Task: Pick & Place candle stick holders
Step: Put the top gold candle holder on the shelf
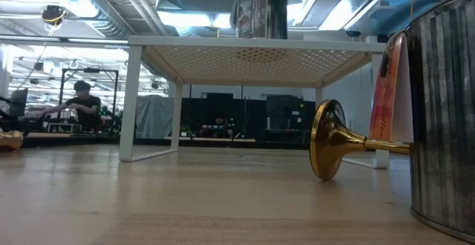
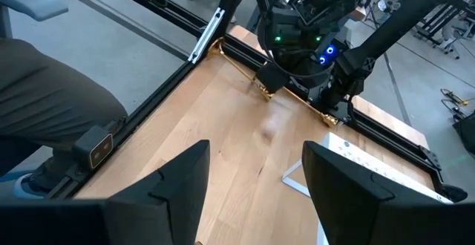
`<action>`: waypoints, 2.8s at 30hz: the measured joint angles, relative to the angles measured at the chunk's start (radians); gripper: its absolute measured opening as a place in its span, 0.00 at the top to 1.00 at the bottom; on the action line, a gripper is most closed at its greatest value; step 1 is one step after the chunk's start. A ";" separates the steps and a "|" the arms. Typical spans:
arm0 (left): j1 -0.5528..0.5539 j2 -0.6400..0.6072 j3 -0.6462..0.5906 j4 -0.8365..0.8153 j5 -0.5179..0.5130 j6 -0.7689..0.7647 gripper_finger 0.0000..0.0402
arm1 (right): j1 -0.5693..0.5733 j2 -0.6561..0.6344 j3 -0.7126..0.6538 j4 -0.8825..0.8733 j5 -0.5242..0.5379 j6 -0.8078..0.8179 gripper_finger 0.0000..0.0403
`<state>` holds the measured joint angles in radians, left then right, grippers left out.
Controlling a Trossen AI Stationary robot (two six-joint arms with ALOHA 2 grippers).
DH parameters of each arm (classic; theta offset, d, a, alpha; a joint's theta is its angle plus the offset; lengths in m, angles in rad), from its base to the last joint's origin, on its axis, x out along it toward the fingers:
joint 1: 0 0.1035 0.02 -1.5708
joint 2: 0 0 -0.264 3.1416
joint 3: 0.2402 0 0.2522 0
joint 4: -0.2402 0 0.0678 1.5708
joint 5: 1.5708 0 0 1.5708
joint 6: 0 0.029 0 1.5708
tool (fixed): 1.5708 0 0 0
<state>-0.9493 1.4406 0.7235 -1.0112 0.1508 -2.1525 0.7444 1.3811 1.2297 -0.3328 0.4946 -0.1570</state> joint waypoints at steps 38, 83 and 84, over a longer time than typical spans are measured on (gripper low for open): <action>0.247 0.000 0.176 -0.247 -0.549 0.296 0.98 | -0.004 0.000 0.000 0.000 0.000 -0.015 0.46; 0.416 -0.155 0.328 0.033 -1.685 0.961 0.98 | -0.059 0.000 0.000 0.000 -0.001 -0.034 0.46; 0.414 -0.155 0.328 0.053 -1.678 0.979 0.98 | -0.059 0.000 0.000 0.000 -0.001 -0.034 0.46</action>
<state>-0.5357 1.2858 1.0519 -0.9584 -1.5267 -1.1738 0.6857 1.3815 1.2297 -0.3331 0.4934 -0.1913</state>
